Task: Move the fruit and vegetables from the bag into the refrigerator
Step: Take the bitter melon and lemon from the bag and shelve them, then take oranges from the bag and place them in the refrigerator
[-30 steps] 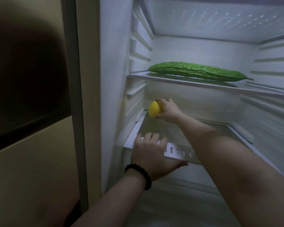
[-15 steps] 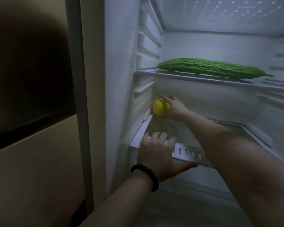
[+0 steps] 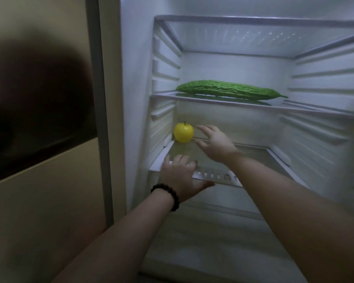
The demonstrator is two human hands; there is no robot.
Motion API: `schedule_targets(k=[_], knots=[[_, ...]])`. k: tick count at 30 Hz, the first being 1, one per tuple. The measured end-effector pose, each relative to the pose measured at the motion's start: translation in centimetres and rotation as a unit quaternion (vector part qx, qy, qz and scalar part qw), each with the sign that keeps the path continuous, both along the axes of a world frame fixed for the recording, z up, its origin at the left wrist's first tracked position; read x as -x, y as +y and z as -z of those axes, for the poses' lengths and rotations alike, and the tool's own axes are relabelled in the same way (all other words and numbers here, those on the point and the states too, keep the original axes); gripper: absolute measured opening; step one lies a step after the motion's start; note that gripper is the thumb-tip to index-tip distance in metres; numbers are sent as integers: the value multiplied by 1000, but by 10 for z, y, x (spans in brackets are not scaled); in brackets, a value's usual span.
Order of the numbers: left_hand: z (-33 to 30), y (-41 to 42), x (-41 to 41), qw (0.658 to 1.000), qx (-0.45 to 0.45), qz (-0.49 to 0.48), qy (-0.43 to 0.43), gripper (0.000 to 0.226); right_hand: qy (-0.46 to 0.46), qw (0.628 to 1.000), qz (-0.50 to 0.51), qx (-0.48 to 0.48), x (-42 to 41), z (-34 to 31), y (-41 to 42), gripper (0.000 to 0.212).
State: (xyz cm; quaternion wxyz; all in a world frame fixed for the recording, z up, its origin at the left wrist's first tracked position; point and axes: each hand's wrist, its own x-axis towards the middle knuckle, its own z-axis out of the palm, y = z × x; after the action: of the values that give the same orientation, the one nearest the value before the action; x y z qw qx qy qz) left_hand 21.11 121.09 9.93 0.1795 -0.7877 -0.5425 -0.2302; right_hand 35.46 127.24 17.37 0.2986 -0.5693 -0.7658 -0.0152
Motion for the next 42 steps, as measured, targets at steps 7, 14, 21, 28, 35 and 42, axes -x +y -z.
schedule_targets(k=[7,14,21,28,35,42], knots=[[2,-49,10,997,60,10,-40,73,-6,997,72,12,-3,16,-92,50],[6,-117,36,997,29,14,-76,66,46,988,143,-34,10,44,-201,47],[28,-213,50,989,49,76,-114,63,46,978,203,-24,34,80,-326,47],[63,-312,36,979,125,140,-82,64,40,962,271,-10,40,131,-448,47],[100,-405,-3,956,176,233,-28,66,35,933,358,14,19,174,-571,53],[127,-517,-45,920,192,341,6,74,37,883,469,14,-6,210,-712,46]])
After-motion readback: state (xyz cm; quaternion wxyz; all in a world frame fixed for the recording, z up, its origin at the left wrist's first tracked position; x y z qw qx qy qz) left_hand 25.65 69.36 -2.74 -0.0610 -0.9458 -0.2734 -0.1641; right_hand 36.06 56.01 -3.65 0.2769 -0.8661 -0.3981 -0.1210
